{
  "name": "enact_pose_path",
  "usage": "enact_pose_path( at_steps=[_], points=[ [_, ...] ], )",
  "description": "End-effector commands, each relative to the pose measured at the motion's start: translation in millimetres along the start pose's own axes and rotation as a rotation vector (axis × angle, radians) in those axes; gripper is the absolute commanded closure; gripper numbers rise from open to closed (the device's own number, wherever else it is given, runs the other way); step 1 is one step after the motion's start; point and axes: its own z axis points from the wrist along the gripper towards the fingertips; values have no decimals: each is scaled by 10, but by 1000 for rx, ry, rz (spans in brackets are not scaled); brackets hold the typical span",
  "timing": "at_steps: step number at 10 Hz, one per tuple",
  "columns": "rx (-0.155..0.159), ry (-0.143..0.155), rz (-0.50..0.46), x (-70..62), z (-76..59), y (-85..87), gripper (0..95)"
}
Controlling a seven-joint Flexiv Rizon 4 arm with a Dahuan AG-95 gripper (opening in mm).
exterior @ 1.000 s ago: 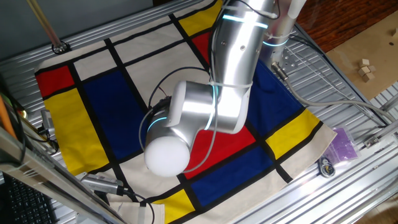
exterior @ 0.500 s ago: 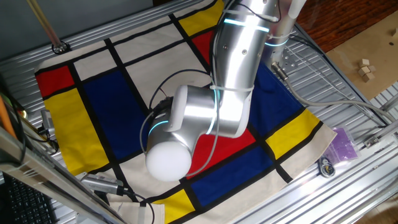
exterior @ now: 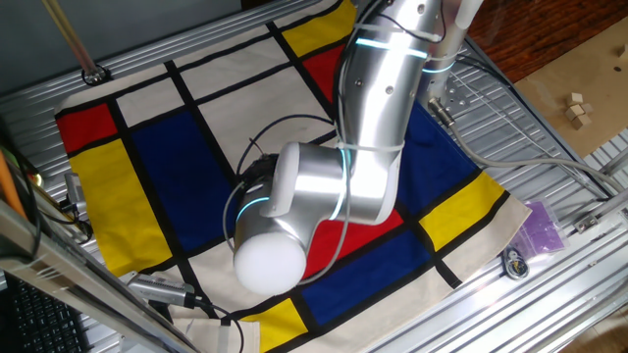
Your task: Unfold the leg of the glasses (with one hand)
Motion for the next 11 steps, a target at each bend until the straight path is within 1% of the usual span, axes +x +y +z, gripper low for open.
enact_pose_path(
  at_steps=[1, 5, 6, 8, 9, 11],
  points=[
    [5, -1, 1, 6, -5, 13, 950],
    [7, 3, 6, 13, -27, 37, 950],
    [15, 6, -6, 13, -27, 37, 950],
    [23, 0, -7, 13, -22, 38, 950],
    [29, -1, -8, 13, -22, 38, 760],
    [35, 1, -4, 13, -22, 38, 760]
  ],
)
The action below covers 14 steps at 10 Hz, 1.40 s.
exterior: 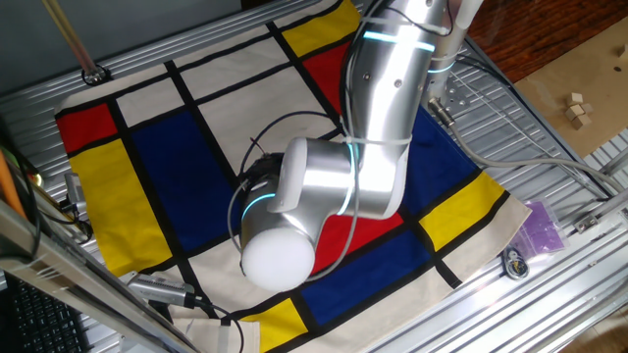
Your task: Unfold the leg of the glasses (with one hand)
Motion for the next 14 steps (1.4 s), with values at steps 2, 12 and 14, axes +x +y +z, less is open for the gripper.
enact_pose_path(
  at_steps=[2, 12, 14],
  points=[
    [2, 3, 3, -9, -9, -8, 760],
    [35, -230, 170, 213, 275, 110, 760],
    [3, -347, 286, 265, 354, 150, 760]
  ],
)
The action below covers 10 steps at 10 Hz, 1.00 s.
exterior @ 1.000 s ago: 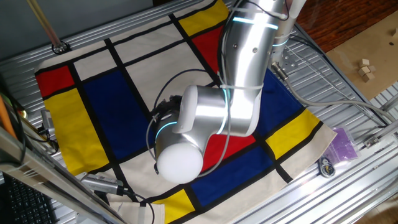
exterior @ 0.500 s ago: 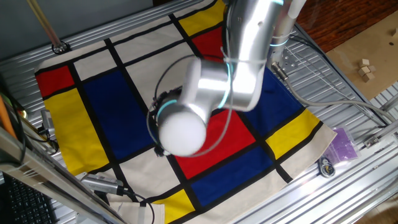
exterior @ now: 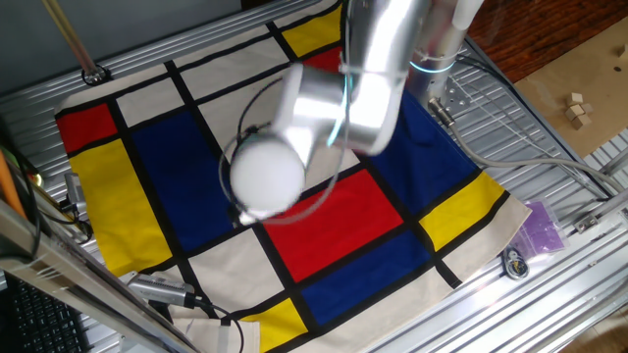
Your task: Unfold the leg of the glasses (with one hand)
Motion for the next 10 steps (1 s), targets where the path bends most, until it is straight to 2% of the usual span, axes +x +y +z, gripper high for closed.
enact_pose_path(
  at_steps=[1, 2, 3, 5, 9, 10],
  points=[
    [-41, -161, 160, 65, 110, 53, 760],
    [-57, -214, 214, 79, 172, 87, 760],
    [-62, -230, 225, 85, 201, 103, 760],
    [-96, -338, 290, 107, 292, 155, 760],
    [-183, -505, 401, 101, 319, 161, 760],
    [-187, -531, 405, 79, 325, 155, 760]
  ],
)
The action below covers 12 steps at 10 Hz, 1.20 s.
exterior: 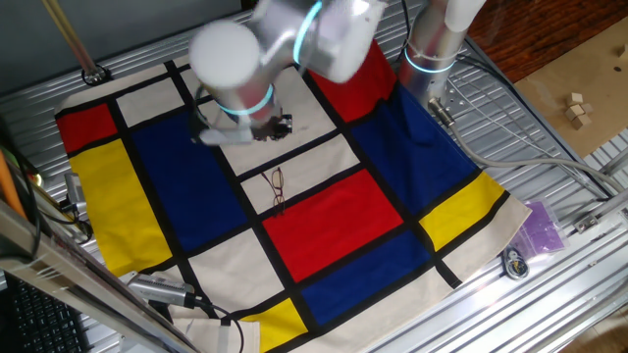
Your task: Unfold the leg of the glasses (with one hand)
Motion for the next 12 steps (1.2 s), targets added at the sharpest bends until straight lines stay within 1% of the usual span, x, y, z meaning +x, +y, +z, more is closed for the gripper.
enact_pose_path(
  at_steps=[1, 2, 3, 4, 6, 7, 8, 10, 11, 12],
  points=[
    [-57, -131, 69, -17, 57, 19, 760],
    [-69, -157, 84, -37, 76, 19, 760],
    [-69, -190, 92, -86, 115, 23, 760],
    [-66, -207, 91, -145, 160, 27, 760],
    [-58, -218, 69, -180, 216, -15, 760],
    [-54, -216, 70, -189, 225, -19, 760],
    [-44, -216, 56, -208, 253, -37, 760],
    [-44, -213, 65, -239, 276, -55, 760],
    [-42, -203, 73, -294, 298, -81, 760],
    [-38, -197, 75, -333, 355, -109, 760]
  ],
)
